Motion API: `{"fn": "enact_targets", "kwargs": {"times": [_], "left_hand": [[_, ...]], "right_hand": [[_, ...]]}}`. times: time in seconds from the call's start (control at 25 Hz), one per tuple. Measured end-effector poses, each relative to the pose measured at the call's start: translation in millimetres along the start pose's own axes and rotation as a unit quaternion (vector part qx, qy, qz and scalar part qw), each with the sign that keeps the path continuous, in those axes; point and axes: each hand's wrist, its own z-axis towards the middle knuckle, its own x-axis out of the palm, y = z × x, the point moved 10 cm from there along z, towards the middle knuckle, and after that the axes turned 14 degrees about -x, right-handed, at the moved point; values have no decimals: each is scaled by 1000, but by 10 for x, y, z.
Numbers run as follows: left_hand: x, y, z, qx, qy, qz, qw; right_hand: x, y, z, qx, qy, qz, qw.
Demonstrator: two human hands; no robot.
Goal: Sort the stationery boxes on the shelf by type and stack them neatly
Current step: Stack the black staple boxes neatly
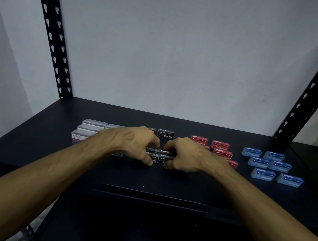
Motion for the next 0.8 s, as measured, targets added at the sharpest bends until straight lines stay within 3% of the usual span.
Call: {"fn": "enact_targets", "kwargs": {"times": [0.8], "left_hand": [[-32, -53, 3, 17, -62, 8, 998]], "right_hand": [[25, -52, 26, -5, -7, 0, 1000]]}}
